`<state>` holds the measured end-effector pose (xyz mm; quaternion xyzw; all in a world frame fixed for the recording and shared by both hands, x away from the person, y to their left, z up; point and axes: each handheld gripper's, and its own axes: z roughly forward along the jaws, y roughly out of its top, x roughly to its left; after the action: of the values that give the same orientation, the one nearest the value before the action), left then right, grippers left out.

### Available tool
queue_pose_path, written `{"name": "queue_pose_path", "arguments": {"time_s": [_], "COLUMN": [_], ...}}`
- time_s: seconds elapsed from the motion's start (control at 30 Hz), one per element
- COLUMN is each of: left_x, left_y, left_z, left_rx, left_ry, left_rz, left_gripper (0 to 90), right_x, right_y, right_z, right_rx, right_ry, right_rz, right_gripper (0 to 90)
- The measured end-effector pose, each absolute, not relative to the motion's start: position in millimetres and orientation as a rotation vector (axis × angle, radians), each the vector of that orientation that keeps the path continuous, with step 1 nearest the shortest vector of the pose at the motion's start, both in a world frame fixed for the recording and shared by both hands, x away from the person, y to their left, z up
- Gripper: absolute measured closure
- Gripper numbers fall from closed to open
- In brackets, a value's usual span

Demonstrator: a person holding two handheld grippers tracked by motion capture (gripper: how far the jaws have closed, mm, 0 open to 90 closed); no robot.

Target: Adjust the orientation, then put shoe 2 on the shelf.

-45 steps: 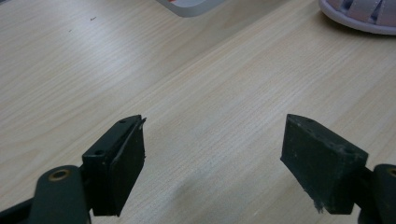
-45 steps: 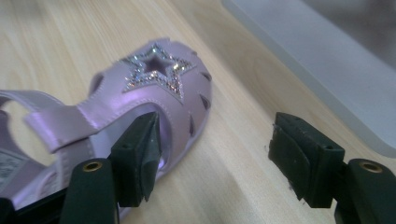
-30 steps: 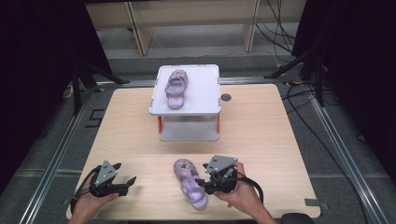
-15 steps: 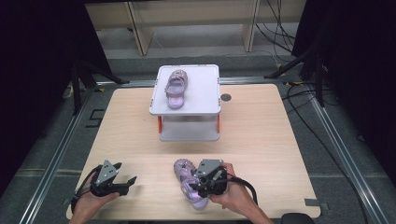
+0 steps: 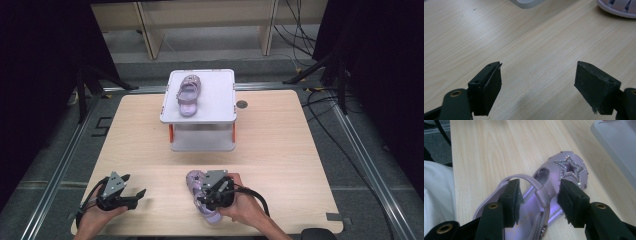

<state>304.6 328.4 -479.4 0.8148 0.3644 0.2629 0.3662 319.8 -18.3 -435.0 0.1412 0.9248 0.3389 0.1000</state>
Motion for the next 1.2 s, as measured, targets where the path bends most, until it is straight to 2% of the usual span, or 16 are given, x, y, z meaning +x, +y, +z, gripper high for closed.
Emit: {"name": "queue_pose_path", "arguments": {"time_s": [0.4,0.47,0.8,0.83,1.07,1.2], "left_x": [305.2,306.4,304.3,304.1,303.6,303.5], "left_y": [327.3,328.6,327.2,327.9,327.2,327.5], "left_z": [-480.3,-479.6,-479.6,-479.1,-479.9,-479.8], "left_rx": [2.077,2.107,2.080,2.097,2.072,2.076], "left_ry": [0.934,0.911,0.931,0.924,0.943,0.944], "left_rz": [0.658,0.697,0.658,0.666,0.662,0.663], "left_gripper": [21.1,21.1,21.2,21.2,21.5,21.5], "right_x": [325.4,326.8,327.5,326.6,325.6,327.9], "right_y": [-8.5,-7.4,-6.7,-7.6,-11.3,-14.9], "right_z": [-438.8,-438.4,-440.0,-439.8,-430.7,-426.4], "right_rx": [0.327,0.312,0.331,0.324,0.321,0.339], "right_ry": [2.739,2.735,2.738,2.725,2.697,2.689], "right_rz": [0.890,0.884,0.885,0.876,0.838,0.848], "right_gripper": [54.1,57.4,65.4,70.3,82.5,83.4]}}
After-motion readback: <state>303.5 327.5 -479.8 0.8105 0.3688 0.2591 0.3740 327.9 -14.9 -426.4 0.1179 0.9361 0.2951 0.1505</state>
